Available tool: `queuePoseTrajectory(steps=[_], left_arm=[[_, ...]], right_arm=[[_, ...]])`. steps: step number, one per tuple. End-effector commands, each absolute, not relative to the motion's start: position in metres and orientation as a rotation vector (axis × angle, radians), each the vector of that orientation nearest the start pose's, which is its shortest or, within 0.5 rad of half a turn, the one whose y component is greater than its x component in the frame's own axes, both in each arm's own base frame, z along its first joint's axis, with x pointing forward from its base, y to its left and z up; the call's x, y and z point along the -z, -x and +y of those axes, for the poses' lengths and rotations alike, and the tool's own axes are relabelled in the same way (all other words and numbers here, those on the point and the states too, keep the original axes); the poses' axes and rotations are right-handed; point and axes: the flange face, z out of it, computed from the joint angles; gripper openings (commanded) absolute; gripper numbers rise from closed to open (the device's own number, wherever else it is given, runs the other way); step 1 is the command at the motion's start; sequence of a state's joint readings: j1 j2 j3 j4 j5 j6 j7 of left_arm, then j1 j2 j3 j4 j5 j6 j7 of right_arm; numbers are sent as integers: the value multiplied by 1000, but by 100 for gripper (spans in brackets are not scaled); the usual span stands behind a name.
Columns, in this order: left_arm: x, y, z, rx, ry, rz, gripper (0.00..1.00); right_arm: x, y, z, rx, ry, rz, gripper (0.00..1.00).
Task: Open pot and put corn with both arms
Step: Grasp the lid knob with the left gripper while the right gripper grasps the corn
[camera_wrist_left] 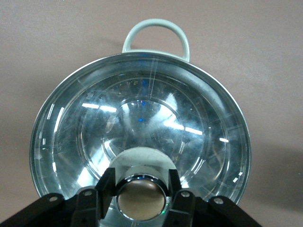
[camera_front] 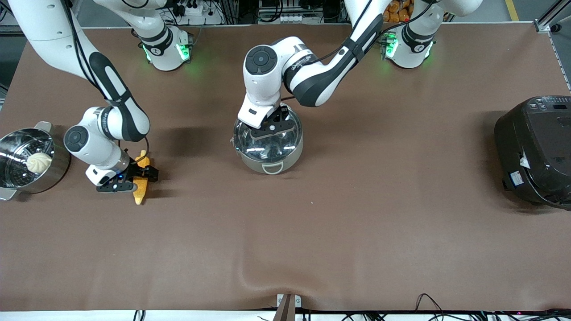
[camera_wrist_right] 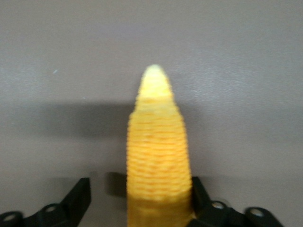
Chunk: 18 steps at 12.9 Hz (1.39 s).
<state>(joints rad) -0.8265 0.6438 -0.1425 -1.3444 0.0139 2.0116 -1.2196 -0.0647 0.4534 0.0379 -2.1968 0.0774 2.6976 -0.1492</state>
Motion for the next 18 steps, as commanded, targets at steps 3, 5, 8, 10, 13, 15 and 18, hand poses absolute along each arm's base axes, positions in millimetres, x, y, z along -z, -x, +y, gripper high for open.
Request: queuePoseTrajectory(steps=[3, 5, 8, 10, 13, 15, 18], left_arm=[[-344, -422, -596, -119, 3146, -459, 23], [-343, -420, -593, -126, 3124, -445, 0], [-357, -417, -589, -141, 3103, -460, 0], [-386, -415, -582, -134, 3102, -457, 0], [-433, -419, -562, -118, 3101, -458, 0], [-459, -433, -541, -101, 3105, -486, 0], [-492, -459, -489, -108, 3091, -455, 0]], right_arm=[[-182, -555, -20, 69, 3074, -62, 29], [-185, -556, -20, 73, 3074, -60, 21], [-212, -561, -20, 28, 3063, -57, 21], [-249, -574, -19, -46, 3027, -35, 21], [-304, -596, -18, -89, 3005, -49, 23], [-341, -610, -12, -126, 2990, -79, 22], [-398, -622, 21, -149, 2975, -83, 23]])
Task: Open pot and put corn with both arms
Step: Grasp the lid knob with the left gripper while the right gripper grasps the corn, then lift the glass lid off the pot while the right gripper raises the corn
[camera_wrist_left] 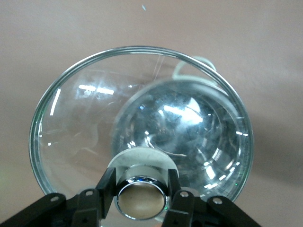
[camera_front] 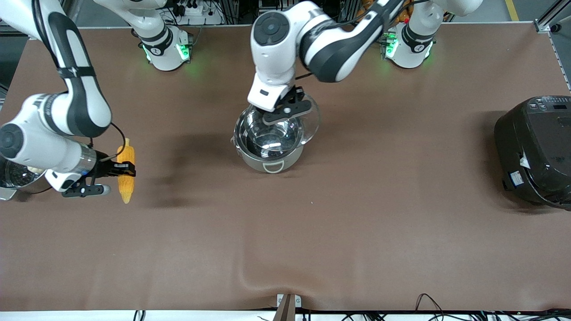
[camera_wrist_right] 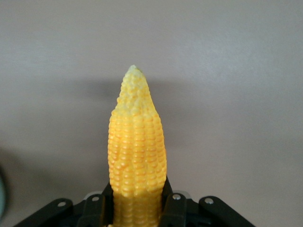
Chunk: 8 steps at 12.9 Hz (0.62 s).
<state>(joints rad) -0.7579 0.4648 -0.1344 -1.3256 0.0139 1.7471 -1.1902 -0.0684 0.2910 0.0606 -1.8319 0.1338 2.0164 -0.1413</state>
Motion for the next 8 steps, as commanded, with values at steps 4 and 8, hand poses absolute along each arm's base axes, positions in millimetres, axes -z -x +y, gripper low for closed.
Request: queuePoseTrajectory(steps=[4, 8], left_arm=[[-508, -499, -370, -134, 3080, -286, 0], [-466, -543, -281, -185, 3070, -218, 0]], right_arm=[[-450, -614, 113, -182, 2958, 119, 23], [-468, -594, 203, -186, 2967, 196, 26]])
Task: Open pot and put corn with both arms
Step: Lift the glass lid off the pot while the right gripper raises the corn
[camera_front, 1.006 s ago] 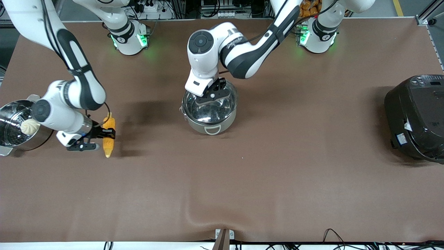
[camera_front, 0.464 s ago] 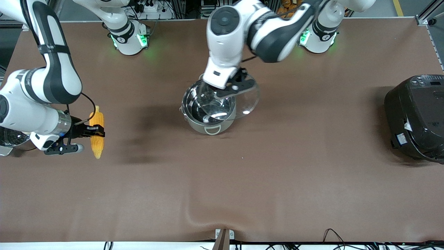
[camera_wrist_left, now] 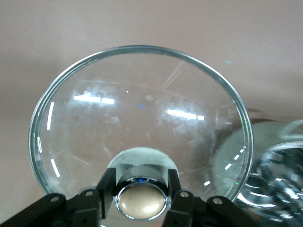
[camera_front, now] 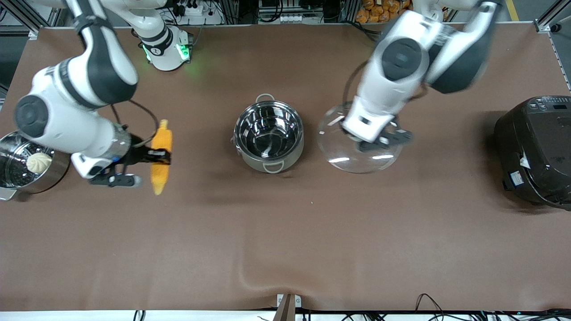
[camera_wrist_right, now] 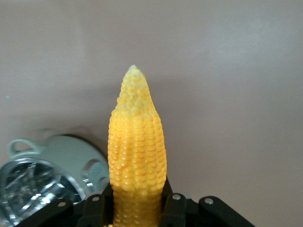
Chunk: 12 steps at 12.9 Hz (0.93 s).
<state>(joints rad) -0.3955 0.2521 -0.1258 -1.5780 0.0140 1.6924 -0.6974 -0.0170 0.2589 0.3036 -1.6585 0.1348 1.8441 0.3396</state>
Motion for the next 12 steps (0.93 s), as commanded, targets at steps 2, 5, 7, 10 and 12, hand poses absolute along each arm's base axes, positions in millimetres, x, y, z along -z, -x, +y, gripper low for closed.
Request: queuePoseTrajectory(steps=[2, 5, 7, 10, 12], left_arm=[[-422, -552, -248, -172, 3083, -237, 0], [-368, -551, -214, -148, 3071, -215, 0], [-334, -547, -191, -157, 3071, -216, 0], [-290, -536, -164, -136, 3090, -217, 0], [-266, -530, -152, -127, 3100, -222, 0]], right_arm=[[-475, -582, 244, -174, 2980, 214, 26], [-472, -563, 295, -112, 3022, 225, 28], [-471, -544, 334, -87, 3032, 277, 25], [-455, -523, 377, -70, 3046, 319, 24], [-435, -513, 399, -21, 3057, 343, 25]])
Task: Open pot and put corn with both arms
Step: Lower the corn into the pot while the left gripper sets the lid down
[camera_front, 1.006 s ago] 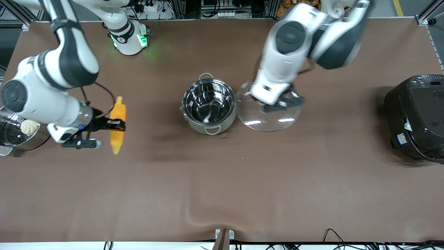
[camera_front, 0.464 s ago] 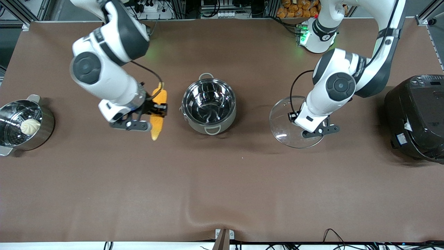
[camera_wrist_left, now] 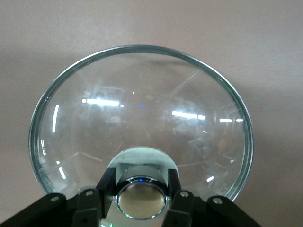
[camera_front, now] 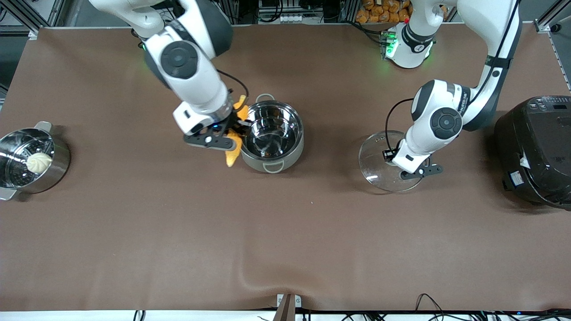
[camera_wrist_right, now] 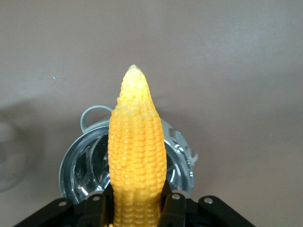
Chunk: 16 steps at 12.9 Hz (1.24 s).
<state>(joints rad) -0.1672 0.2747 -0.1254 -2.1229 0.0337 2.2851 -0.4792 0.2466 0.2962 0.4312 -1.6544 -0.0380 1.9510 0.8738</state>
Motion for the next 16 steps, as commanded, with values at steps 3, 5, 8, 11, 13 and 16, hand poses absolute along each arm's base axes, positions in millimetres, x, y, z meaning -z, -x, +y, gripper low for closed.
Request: queuePoseTrajectory(steps=[3, 5, 8, 11, 13, 16], left_arm=[[-237, -524, -142, -116, 3111, -244, 0], [-229, -524, -142, -131, 3111, -242, 0], [-223, -529, -132, -147, 3119, -169, 99], [-261, -551, -129, -81, 3126, -194, 100], [-314, -575, -133, -74, 3117, -210, 100], [-386, -601, -130, -115, 3095, -230, 100]], right_arm=[[-404, -499, 409, 13, 3067, 312, 25], [-379, -486, 416, 41, 3064, 291, 25], [-350, -463, 425, 104, 3083, 303, 25], [-340, -449, 441, 97, 3093, 310, 26], [-338, -447, 443, 108, 3097, 311, 26], [-322, -445, 448, 126, 3097, 321, 26]])
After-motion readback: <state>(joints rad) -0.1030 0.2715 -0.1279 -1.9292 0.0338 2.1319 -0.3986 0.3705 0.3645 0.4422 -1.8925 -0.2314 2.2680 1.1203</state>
